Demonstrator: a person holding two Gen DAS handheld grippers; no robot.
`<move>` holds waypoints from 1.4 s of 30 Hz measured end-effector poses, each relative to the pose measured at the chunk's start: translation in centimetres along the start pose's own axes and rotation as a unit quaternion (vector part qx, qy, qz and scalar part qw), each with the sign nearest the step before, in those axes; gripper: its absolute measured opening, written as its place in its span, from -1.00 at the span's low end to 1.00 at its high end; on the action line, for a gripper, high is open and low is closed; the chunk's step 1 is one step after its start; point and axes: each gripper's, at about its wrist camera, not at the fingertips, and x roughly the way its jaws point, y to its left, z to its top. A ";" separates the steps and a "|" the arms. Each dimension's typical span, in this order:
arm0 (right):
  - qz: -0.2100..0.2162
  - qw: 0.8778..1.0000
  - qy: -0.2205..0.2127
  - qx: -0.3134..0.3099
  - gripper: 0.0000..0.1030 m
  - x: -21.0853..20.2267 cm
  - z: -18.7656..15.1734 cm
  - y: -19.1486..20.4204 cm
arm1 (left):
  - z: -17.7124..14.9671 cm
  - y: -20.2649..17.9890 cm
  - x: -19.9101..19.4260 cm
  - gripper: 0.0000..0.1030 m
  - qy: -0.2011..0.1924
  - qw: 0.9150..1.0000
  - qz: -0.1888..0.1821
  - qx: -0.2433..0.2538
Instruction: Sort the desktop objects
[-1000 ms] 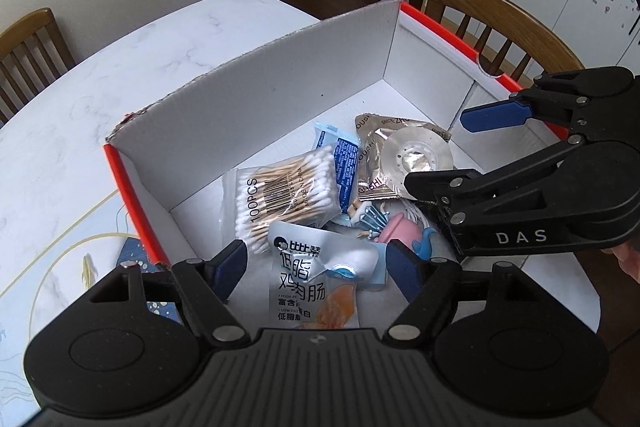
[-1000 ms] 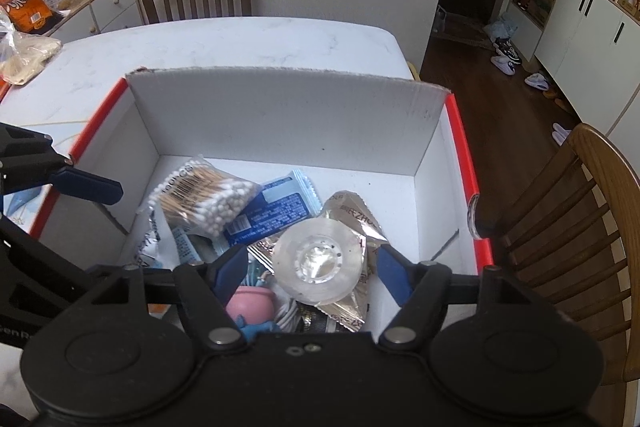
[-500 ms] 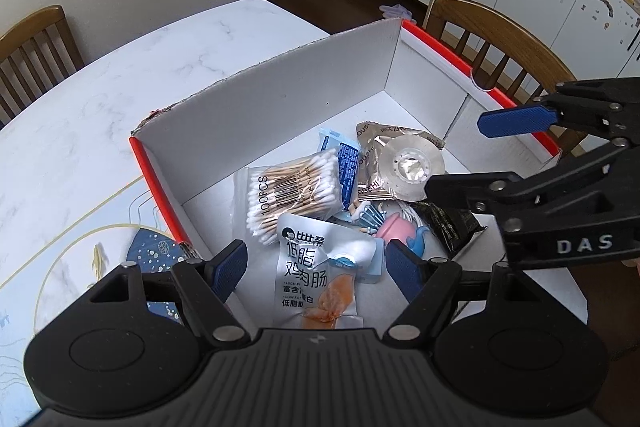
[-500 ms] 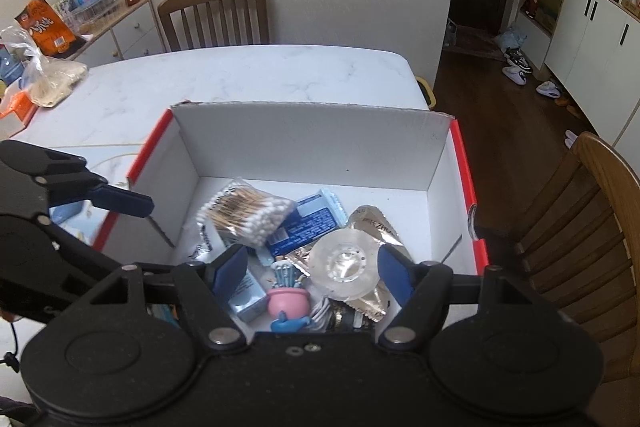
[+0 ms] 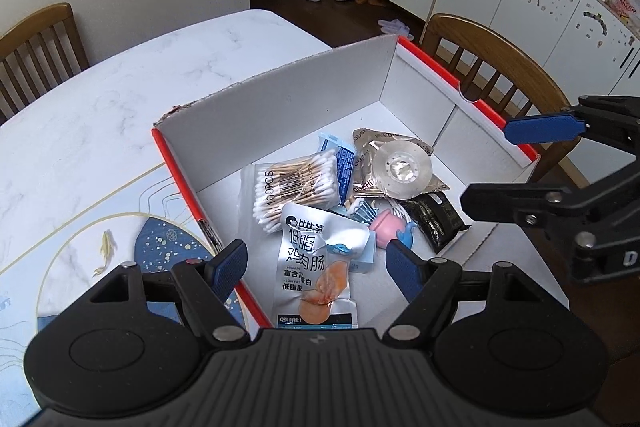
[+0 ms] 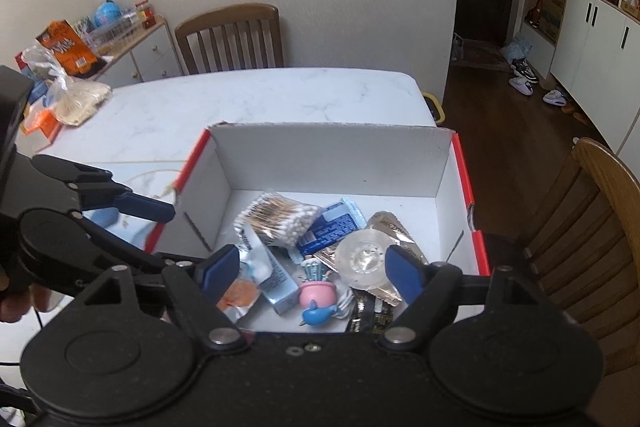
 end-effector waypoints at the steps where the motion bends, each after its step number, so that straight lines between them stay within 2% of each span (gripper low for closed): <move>1: 0.002 1.000 -0.003 0.002 0.63 -0.3 0.0 0.1 | 0.0 0.0 -0.2 0.55 -0.001 1.000 0.000 -0.001; 3: 0.006 1.000 -0.011 0.004 0.69 -0.9 0.0 0.3 | -0.2 0.1 -0.8 0.66 -0.007 1.000 -0.001 -0.006; 6: 0.008 1.000 -0.020 0.002 0.77 -1.6 -0.1 0.6 | -0.4 0.4 -1.4 0.69 -0.016 1.000 0.004 -0.012; 10: 0.006 1.000 -0.024 -0.003 0.82 -2.1 -0.5 1.1 | -0.8 0.9 -1.7 0.90 -0.021 0.999 0.008 -0.023; 20: -0.006 0.999 -0.037 0.000 0.94 -3.4 -1.7 2.1 | -2.4 1.3 -2.8 0.91 -0.028 0.999 0.004 -0.036; 34: -0.010 0.999 -0.047 0.010 0.94 -4.4 -3.4 3.3 | -4.5 1.0 -4.3 0.91 -0.036 0.999 0.010 -0.031; 42: -0.019 0.998 -0.058 0.012 0.94 -5.1 -3.2 3.5 | -4.7 0.8 -5.5 0.91 -0.045 0.999 0.008 -0.023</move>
